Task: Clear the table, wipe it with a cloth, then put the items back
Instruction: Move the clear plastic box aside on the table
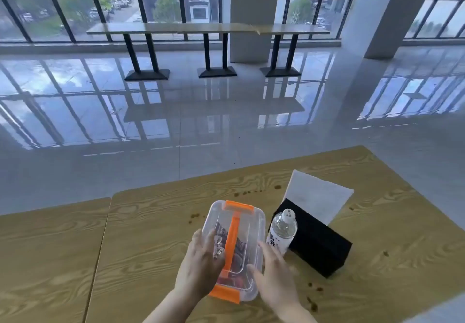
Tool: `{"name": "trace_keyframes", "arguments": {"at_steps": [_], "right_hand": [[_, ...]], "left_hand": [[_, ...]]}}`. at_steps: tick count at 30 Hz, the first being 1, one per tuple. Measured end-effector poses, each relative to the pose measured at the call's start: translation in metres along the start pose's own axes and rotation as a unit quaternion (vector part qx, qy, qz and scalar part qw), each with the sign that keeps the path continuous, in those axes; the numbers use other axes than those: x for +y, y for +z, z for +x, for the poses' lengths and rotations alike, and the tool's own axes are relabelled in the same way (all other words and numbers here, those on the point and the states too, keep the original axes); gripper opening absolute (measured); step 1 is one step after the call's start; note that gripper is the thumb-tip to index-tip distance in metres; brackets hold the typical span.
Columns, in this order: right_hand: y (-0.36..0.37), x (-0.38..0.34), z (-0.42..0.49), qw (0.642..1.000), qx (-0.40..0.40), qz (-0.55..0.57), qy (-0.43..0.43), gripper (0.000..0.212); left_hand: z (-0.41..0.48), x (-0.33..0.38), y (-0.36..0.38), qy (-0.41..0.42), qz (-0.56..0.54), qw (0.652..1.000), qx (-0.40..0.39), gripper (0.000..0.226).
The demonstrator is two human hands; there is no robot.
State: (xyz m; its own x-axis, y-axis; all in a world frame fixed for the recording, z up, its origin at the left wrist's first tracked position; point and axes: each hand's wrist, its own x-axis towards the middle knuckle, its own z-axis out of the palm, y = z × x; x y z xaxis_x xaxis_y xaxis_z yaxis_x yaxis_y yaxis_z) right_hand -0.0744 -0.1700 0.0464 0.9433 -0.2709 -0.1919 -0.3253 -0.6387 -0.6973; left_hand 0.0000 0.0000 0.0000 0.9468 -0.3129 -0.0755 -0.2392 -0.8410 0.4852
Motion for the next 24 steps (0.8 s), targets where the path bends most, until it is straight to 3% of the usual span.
{"name": "trace_keyframes", "arguments": {"at_steps": [9, 24], "right_hand": [[0.003, 0.006, 0.017, 0.999, -0.014, 0.014, -0.027, 0.069], [0.033, -0.046, 0.055, 0.982, -0.117, -0.011, -0.149, 0.068]], "left_hand": [[-0.007, 0.001, 0.002, -0.090, -0.078, 0.991, 0.064, 0.061], [-0.035, -0.034, -0.033, -0.210, -0.079, 0.960, 0.168, 0.065]]}}
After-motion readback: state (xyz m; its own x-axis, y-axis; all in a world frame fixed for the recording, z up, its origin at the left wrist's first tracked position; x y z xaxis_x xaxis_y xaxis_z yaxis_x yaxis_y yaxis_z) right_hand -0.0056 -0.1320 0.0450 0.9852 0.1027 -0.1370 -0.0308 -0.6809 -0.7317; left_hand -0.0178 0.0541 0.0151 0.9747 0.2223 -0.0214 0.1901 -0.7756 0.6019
